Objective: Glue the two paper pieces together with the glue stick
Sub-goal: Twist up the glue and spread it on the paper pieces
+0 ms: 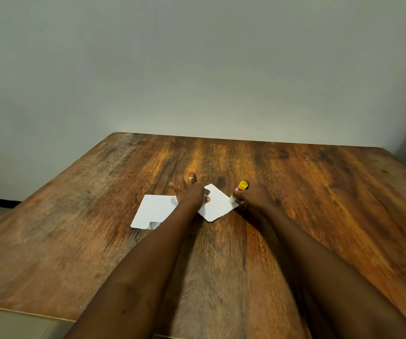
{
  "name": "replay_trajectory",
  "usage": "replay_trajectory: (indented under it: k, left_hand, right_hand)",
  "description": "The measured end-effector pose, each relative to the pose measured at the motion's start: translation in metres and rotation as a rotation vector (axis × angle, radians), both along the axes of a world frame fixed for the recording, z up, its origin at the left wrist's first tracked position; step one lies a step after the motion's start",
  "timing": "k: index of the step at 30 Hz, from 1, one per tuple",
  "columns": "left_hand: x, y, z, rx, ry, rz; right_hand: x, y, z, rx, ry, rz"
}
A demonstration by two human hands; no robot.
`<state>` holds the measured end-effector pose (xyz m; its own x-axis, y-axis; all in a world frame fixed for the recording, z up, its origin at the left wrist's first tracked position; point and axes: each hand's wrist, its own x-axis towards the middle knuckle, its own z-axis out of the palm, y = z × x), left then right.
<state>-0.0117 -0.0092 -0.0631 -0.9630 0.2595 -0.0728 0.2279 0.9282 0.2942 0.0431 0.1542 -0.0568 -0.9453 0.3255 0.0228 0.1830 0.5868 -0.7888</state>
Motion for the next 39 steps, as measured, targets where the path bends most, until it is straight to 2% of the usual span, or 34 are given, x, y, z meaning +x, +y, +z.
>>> replay_trajectory:
  k: [12, 20, 32, 36, 39]
  left_hand:
    - [0.001, 0.0, 0.0, -0.058, 0.016, -0.004]
    - [0.007, -0.001, 0.003, -0.042, 0.065, 0.001]
    - [0.024, -0.005, 0.006, -0.011, 0.22, 0.041]
    - [0.024, 0.002, 0.009, 0.012, 0.208, -0.033]
    - [0.024, 0.007, 0.01, -0.002, 0.162, -0.103]
  right_hand:
    - [0.013, 0.005, 0.005, -0.004, -0.037, 0.011]
    - [0.021, 0.007, 0.012, -0.088, 0.171, -0.126]
    - [0.015, -0.006, 0.006, -0.163, 0.117, -0.118]
    - [0.014, -0.009, 0.008, 0.015, 0.1, -0.044]
    - [0.006, -0.01, 0.007, -0.078, 0.124, -0.103]
